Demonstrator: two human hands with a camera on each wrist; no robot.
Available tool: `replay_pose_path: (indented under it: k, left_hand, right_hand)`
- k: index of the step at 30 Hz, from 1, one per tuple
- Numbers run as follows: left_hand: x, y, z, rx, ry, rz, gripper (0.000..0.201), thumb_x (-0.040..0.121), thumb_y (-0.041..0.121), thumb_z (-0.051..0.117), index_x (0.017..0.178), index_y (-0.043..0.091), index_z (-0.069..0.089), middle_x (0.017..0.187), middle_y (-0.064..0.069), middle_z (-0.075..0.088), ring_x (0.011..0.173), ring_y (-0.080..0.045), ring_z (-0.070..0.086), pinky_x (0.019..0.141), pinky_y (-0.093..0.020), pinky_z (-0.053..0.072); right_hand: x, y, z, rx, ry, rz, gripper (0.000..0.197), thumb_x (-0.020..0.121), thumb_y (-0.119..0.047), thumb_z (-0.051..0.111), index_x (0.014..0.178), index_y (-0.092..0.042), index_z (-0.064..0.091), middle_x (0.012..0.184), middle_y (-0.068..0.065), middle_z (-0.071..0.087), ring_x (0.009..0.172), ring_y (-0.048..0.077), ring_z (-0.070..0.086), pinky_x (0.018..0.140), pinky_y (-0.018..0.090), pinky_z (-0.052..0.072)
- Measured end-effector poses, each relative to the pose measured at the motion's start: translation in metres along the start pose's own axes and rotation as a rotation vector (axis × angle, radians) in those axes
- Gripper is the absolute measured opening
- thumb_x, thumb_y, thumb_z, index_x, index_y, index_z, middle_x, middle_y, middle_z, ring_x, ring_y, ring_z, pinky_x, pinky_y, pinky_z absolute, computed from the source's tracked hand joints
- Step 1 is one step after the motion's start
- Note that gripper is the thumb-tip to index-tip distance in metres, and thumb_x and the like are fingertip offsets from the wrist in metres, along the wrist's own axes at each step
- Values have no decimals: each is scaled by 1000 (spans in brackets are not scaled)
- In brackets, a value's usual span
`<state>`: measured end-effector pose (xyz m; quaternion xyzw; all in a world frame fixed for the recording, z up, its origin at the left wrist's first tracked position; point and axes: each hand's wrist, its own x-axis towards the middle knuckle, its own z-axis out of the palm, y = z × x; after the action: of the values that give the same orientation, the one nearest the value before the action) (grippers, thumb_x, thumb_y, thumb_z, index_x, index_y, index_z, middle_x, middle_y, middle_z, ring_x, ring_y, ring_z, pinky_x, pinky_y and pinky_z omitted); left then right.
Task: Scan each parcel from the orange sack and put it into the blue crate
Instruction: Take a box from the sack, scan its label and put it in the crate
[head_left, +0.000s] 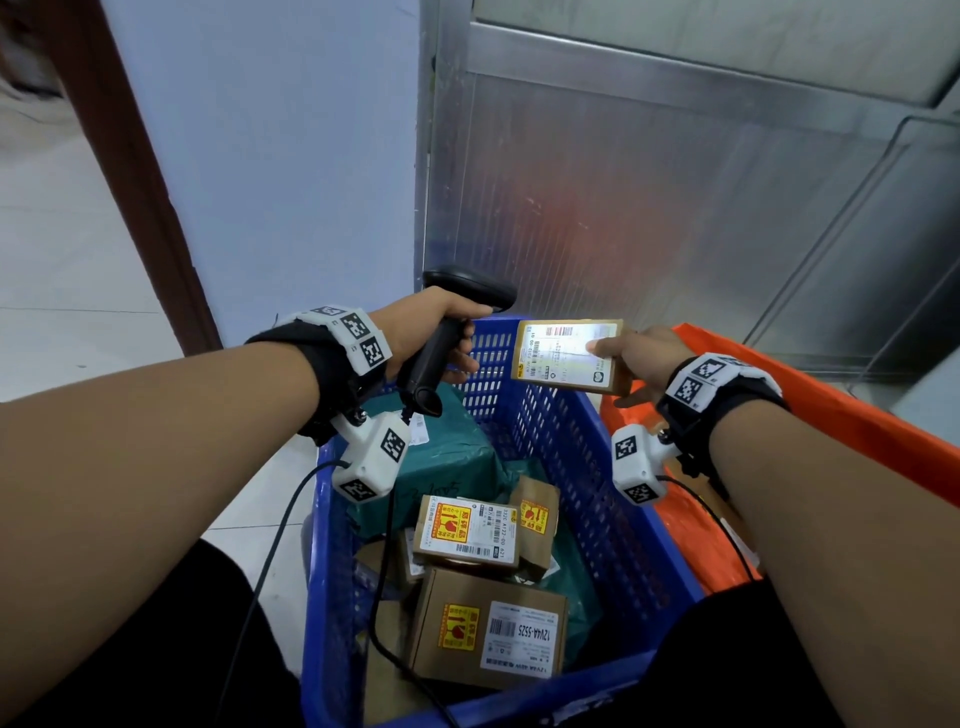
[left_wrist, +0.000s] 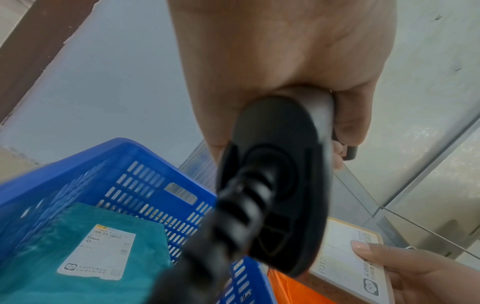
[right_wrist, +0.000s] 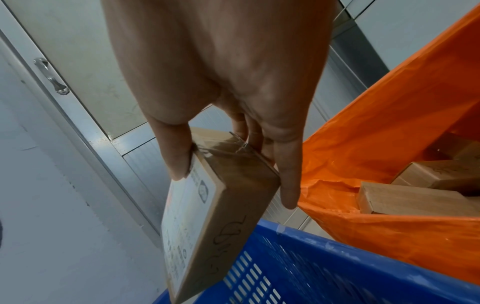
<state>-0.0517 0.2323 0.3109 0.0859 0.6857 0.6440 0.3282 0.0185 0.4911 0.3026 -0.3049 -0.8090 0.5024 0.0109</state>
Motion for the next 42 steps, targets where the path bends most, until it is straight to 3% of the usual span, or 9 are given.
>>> replay_pose_path:
  k: [9,20,27,29,32,35,37,39,42]
  left_hand:
    - [3,0,-2,24,13,17,32,97,34,62,72,16,54,60,0,57,69,-23,61,73,-33,56]
    - [9,-2,-8,56,-1,-10,32,86,40,70,69,17,56,66,-1,55,61,-21,59,61,-31,49]
    - [11,-3,-12,89,40,28,29,92,35,67,73,16,58,65,-1,59,63,-22,62,62,-30,55]
    - [10,-4,-11,95,64,47,28,95,32,67,75,15,57,65,-2,57,57,-21,59,60,-30,55]
    - [8,-4,-9,96,110,29,28,94,33,68,78,13,58,65,-3,57,51,-19,52,65,-34,53]
    - [1,1,0,110,149,68,28,93,33,71,78,12,61,65,-3,60,51,-19,54,62,-34,54]
    - [-2,4,8,106,172,106,28,93,32,72,77,11,62,64,-4,60,49,-19,55,60,-33,53]
    - [-1,4,19,114,212,144,28,92,30,73,75,10,63,65,-5,61,48,-19,56,58,-32,52]
    - [5,5,41,113,235,157,27,91,29,74,75,10,63,68,-7,62,49,-19,56,55,-30,51]
  right_hand:
    - [-7,-19,18,53,-100,-97,40,83,-33,79,114,-10,68,95,9,78,91,28,75,78,54,61]
    - [-13,-24,29,61,-157,-122,42,85,-30,77,118,-7,64,100,11,77,95,26,74,75,53,62]
    - [-13,-25,30,46,-138,-102,43,85,-30,78,118,-7,62,99,12,77,94,28,74,74,53,62]
    - [-15,-24,28,18,-152,-95,40,87,-31,76,116,-6,64,99,12,77,93,28,74,75,54,61]
    - [-24,-16,31,-1,-334,-16,46,92,-32,70,127,-5,61,114,14,72,105,31,69,83,59,58]
    - [-32,-7,36,-62,-447,98,75,89,-41,71,151,-17,36,149,5,45,134,34,46,92,66,49]
    - [-30,-4,37,-201,-428,132,88,83,-55,72,154,-23,31,159,6,30,141,36,36,96,68,43]
    - [-22,0,30,-280,-386,126,88,79,-63,70,151,-24,38,157,8,35,136,34,43,98,62,46]
    - [-21,11,-3,-232,-324,136,70,92,-52,62,151,-22,38,145,13,45,125,30,52,100,45,44]
